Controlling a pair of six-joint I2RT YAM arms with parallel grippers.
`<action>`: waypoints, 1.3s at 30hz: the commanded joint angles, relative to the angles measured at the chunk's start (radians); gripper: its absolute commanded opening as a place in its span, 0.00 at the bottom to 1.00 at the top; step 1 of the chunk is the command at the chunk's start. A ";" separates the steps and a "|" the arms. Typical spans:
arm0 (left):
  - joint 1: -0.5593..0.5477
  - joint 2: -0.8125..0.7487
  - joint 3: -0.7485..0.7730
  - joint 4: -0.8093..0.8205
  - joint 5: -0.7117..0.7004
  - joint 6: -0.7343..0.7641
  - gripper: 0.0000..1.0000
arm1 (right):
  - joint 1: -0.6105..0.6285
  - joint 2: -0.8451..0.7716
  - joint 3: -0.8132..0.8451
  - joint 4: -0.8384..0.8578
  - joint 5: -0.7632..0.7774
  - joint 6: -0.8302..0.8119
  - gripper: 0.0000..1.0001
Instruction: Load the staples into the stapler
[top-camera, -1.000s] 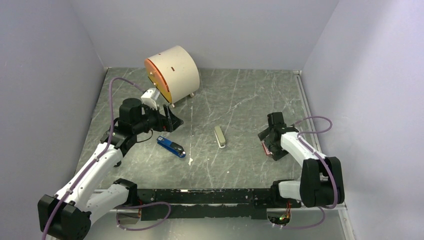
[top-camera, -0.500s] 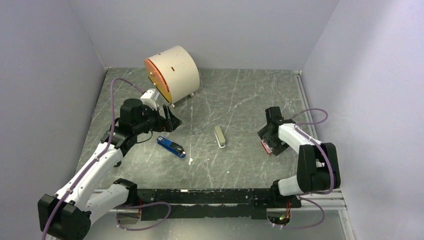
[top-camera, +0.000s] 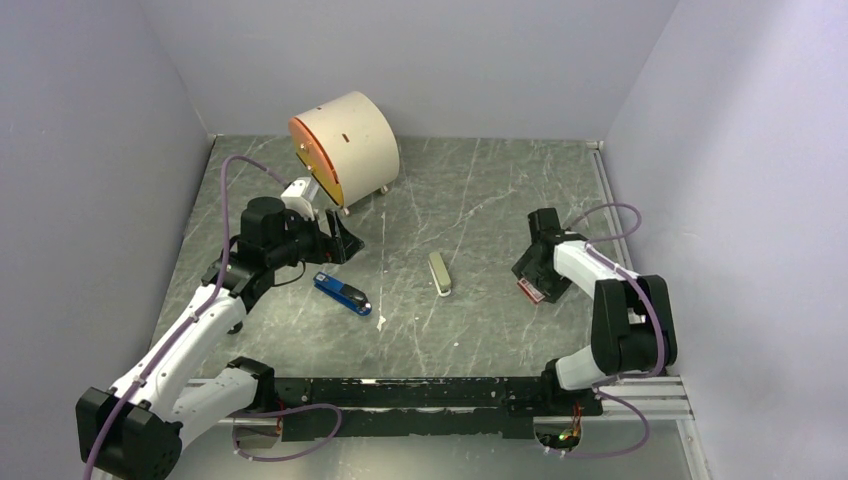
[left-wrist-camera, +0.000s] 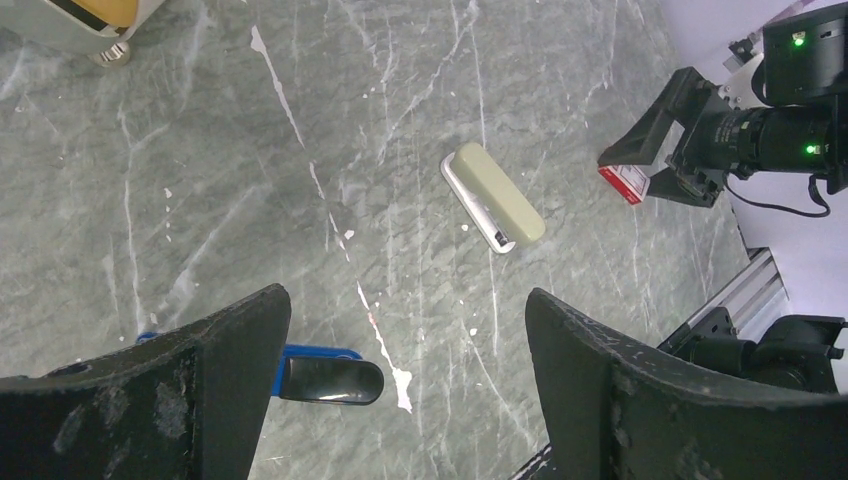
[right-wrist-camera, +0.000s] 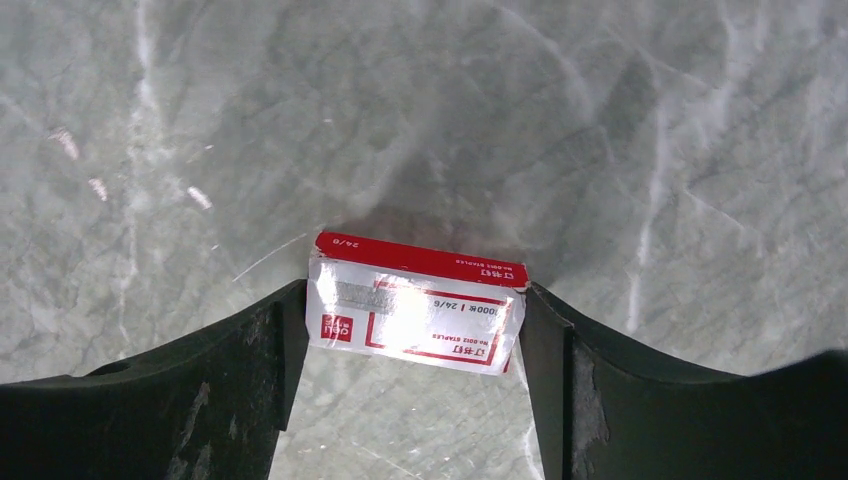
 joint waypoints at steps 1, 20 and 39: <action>-0.005 0.007 0.017 0.037 0.022 -0.008 0.92 | 0.068 0.063 0.039 0.041 -0.056 -0.060 0.75; -0.005 0.015 0.014 0.036 0.032 -0.006 0.92 | 0.296 0.318 0.339 0.012 0.022 -0.189 0.94; -0.005 0.013 0.027 0.007 0.028 -0.001 0.95 | 0.414 0.181 0.360 0.113 -0.218 -0.515 0.74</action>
